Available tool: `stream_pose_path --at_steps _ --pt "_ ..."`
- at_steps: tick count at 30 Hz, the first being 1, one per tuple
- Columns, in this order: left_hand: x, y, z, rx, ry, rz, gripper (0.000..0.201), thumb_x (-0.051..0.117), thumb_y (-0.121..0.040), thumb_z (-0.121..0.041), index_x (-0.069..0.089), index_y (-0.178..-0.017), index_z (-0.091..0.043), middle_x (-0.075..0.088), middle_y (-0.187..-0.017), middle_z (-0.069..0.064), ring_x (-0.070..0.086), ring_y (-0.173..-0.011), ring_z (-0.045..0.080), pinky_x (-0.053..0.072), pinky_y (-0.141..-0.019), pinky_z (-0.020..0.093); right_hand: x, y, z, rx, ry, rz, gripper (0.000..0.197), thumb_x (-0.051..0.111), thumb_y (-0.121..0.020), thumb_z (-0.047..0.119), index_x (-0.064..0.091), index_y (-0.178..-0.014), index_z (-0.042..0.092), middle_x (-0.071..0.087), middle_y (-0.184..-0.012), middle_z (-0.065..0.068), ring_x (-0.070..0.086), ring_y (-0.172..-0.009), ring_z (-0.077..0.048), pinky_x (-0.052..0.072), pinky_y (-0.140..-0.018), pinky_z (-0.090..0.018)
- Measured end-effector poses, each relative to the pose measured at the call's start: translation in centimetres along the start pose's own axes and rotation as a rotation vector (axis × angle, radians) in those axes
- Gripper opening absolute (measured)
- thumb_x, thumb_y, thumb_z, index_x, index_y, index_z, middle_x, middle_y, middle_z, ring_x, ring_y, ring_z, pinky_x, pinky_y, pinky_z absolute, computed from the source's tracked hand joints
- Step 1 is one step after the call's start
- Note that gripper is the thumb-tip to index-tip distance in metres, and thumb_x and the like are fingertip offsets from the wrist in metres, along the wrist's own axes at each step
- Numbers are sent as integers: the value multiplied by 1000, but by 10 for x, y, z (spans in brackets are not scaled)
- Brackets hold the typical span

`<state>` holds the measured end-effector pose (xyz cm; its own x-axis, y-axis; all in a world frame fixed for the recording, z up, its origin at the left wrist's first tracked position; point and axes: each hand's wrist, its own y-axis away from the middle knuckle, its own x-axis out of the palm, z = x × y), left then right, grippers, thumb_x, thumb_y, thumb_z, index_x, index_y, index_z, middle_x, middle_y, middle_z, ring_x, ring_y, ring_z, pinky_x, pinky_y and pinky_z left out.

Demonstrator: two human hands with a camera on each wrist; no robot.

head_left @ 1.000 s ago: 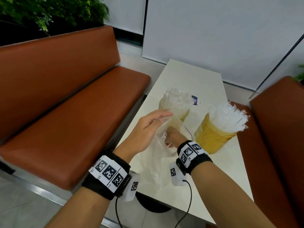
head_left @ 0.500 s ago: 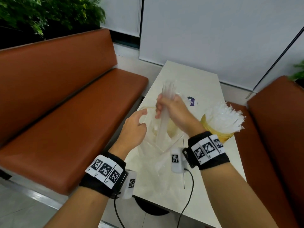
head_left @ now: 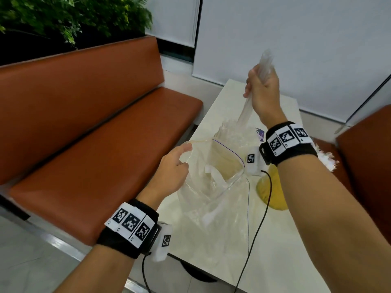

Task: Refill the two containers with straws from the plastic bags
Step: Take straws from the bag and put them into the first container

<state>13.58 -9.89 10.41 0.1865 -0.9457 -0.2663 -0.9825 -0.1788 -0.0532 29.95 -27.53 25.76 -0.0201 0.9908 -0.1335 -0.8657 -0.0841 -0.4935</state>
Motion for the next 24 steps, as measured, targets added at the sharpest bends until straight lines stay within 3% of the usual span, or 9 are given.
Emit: stream_pose_path --at_steps 3,5,7,10,12,16,20,22,24 --pt "-2 -1 -3 -11 17 -13 68 43 -86 12 53 -145 -20 42 -154 -19 54 -69 -20 56 -76 14 0 2 -18 -24 -20 -11 9 49 -101 12 50 -93 16 49 -68 3 47 -59 -14 45 -63 -39" --pt "-1 -1 -6 -9 17 -18 67 42 -87 12 54 -145 -20 44 -153 -19 56 -70 -22 54 -73 13 -3 -1 -16 -35 -19 88 4 50 -100 12 52 -99 14 54 -71 0 54 -64 -17 48 -65 -39" --pt "-1 -1 -7 -13 8 -26 65 41 -89 10 54 -145 -21 47 -150 -17 59 -75 -21 55 -70 15 -7 -7 -11 -25 39 228 12 52 -99 10 58 -107 17 65 -80 -4 66 -78 -21 54 -77 -42" --pt "-1 -2 -8 -47 12 -24 62 41 -91 6 54 -144 -23 60 -128 -4 62 -80 -19 61 -77 35 -19 -15 -6 -40 48 378 27 55 -99 3 61 -122 16 73 -103 -12 73 -103 -25 54 -93 -44" --pt "-2 -2 -9 -54 11 -21 61 41 -91 5 54 -143 -23 59 -119 -5 61 -79 -21 61 -78 37 -25 -18 -6 -34 7 412 31 58 -98 1 60 -126 14 72 -111 -15 72 -110 -29 53 -95 -44" --pt "-1 -5 -7 -51 31 -18 62 42 -90 6 54 -143 -23 60 -120 -5 59 -82 -24 60 -73 24 -27 -14 -22 44 -58 383 31 59 -96 -2 64 -119 19 74 -103 -9 72 -109 -31 55 -90 -46" --pt "4 -5 -5 -53 48 -6 63 43 -87 4 56 -141 -26 66 -127 7 61 -82 -20 60 -88 49 -28 -9 -52 141 -143 236 16 58 -98 7 61 -108 19 75 -94 -8 72 -106 -33 51 -95 -50" --pt "5 -4 -6 -58 49 -9 63 43 -87 4 56 -140 -26 66 -129 8 62 -83 -15 59 -88 52 -30 -5 -65 173 -150 195 14 58 -98 7 62 -105 18 77 -95 -10 72 -106 -34 48 -104 -50" --pt "7 -2 -7 -60 43 -10 63 42 -87 4 56 -141 -26 66 -128 4 62 -84 -13 59 -88 50 -33 -1 -71 208 -120 171 12 59 -98 7 63 -101 18 77 -99 -13 74 -100 -31 50 -103 -50"
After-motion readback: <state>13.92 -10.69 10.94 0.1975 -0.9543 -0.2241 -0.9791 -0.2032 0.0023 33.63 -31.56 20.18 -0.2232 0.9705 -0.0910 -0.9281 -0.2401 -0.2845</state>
